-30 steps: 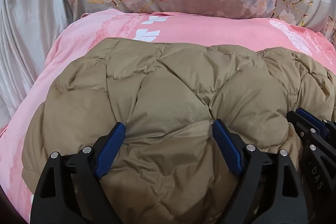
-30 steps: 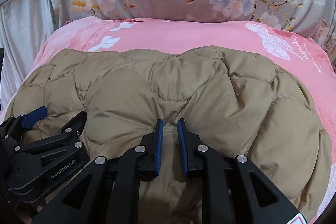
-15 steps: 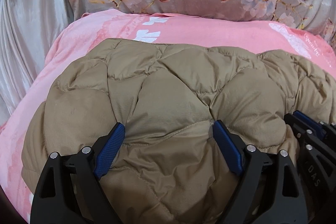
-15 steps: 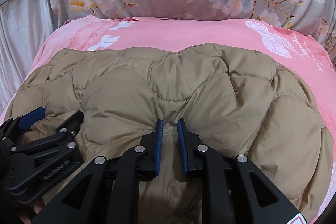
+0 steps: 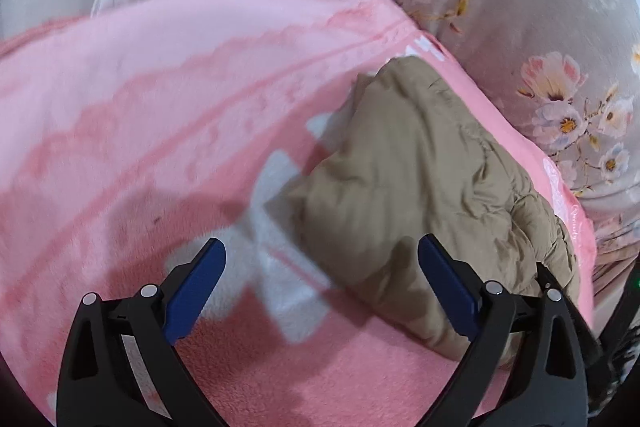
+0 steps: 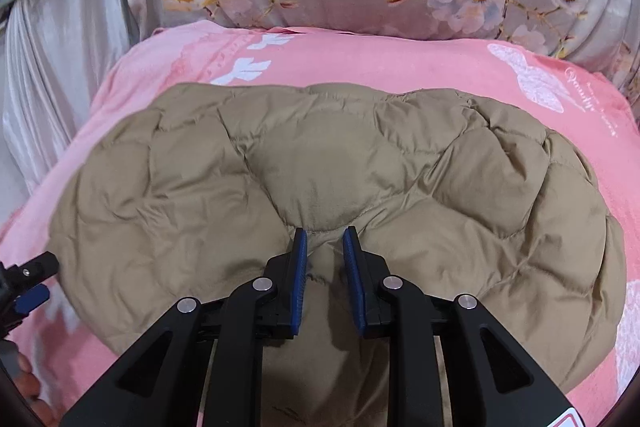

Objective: Fold large clothes

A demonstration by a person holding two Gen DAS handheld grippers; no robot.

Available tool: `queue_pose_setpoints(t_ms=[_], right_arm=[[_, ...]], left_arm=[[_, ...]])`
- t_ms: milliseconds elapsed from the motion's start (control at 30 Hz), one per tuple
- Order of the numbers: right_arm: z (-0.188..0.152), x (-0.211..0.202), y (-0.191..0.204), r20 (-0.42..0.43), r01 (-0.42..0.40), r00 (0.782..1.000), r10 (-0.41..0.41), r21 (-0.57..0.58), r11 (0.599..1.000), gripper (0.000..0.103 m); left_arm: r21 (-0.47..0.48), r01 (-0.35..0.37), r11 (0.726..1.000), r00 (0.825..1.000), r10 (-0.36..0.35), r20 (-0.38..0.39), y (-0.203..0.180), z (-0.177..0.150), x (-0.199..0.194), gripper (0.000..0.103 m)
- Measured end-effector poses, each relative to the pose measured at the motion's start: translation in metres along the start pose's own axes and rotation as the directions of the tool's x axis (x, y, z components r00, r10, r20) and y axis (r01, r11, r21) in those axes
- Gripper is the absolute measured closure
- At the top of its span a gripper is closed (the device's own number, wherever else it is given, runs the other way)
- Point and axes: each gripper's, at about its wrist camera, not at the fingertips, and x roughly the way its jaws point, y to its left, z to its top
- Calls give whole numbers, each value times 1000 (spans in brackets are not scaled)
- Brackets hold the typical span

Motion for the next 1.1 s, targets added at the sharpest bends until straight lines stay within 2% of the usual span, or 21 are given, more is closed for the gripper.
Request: queue_pose_setpoints(t_ms=[67,167,233,300,333,367,400,433,467,533,567,600,667,767,833,933,967,1033,1100], right_arm=[[-4,3,0,2,-4,1000,4,3,1000,81],[-7,6,-4,8,-22,1000,22,10,1000,81],[-10,8,-4,16,-24,1000,24,11,1000,81],[-11,10,-3,19,-17,1000,17,7,1000,81],[-11,10,-3,17,-16,1000,16,5,1000,81],[-11,10,-3,16,-19,1000,19,7,1000,81],[-11,10,-3,15,-25,1000,24,11,1000,81],[-11,10,-4,15,-31,999,31,16,999,81],[-11,10,-6,16,-45,999,45,28,999,81],[-11,0,-13,4,-68,998,68,78,995,82],[-12,-9,-17,-5,-94,995,95,121,988,82],[-13,-16,-20,-14,-124,992,127,154,980,82],[-21,-34,-28,-32,-184,980,195,210,960,85],[-34,-41,-32,-92,-210,968,234,213,954,93],[-39,-39,-34,-128,-238,953,274,242,941,95],[-43,-30,-31,-175,-301,914,365,311,902,96],[-43,-26,-25,-193,-329,895,401,322,888,97],[-44,-16,-5,-234,-377,860,453,307,874,97],[-42,-8,15,-260,-403,847,464,255,879,99]], left_arm=[[-29,64,998,997,-65,-33,3,-4,9,8],[-25,105,994,994,-105,-19,-4,-1,15,6],[-37,141,989,989,-142,-36,-9,3,25,6],[-50,149,988,988,-151,-38,-14,8,32,6],[-49,167,985,985,-169,-40,-18,10,34,13],[-47,178,983,982,-181,-50,-23,12,36,26],[-44,175,984,982,-177,-57,-25,12,35,31],[-36,168,985,984,-170,-56,-29,13,33,42],[-14,163,987,985,-163,-47,-36,15,28,57],[42,130,991,991,-130,-17,-48,19,13,75],[54,137,989,991,-137,-8,-52,20,6,81],[72,151,986,988,-152,4,-56,23,-3,83],[105,178,978,983,-181,28,-64,26,-21,86],[143,202,969,976,-211,50,-77,26,-41,89],[174,229,958,968,-244,67,-86,24,-58,90],[234,256,938,953,-286,101,-100,21,-87,91],[258,248,934,951,-285,117,-104,20,-95,92],[315,233,920,944,-292,156,-114,14,-114,92],[355,232,906,938,-305,166,-124,10,-123,92]])
